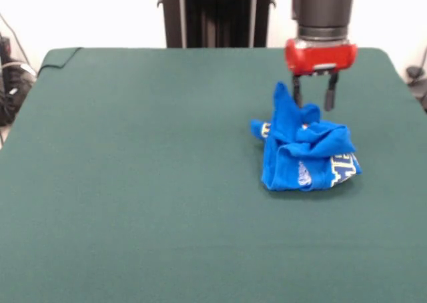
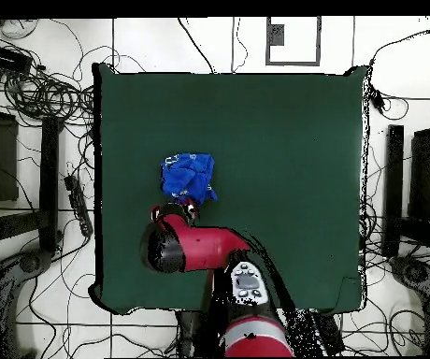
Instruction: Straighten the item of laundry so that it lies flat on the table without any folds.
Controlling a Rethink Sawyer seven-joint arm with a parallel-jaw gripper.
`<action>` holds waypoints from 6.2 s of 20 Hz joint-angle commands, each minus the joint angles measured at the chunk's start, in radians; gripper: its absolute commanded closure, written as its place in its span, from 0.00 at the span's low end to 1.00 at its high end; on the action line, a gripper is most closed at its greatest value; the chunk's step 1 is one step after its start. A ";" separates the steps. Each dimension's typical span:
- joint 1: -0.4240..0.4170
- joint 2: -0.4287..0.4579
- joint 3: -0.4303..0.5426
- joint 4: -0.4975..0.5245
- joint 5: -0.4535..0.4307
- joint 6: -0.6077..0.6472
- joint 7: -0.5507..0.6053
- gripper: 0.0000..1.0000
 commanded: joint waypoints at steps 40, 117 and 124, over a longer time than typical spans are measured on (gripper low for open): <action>0.375 0.494 -0.285 -0.154 0.991 -0.368 -0.061 1.00; 0.454 0.545 -0.408 -0.159 0.775 -0.403 0.439 0.00; 0.523 0.456 -0.490 -0.113 0.819 -0.358 0.393 0.00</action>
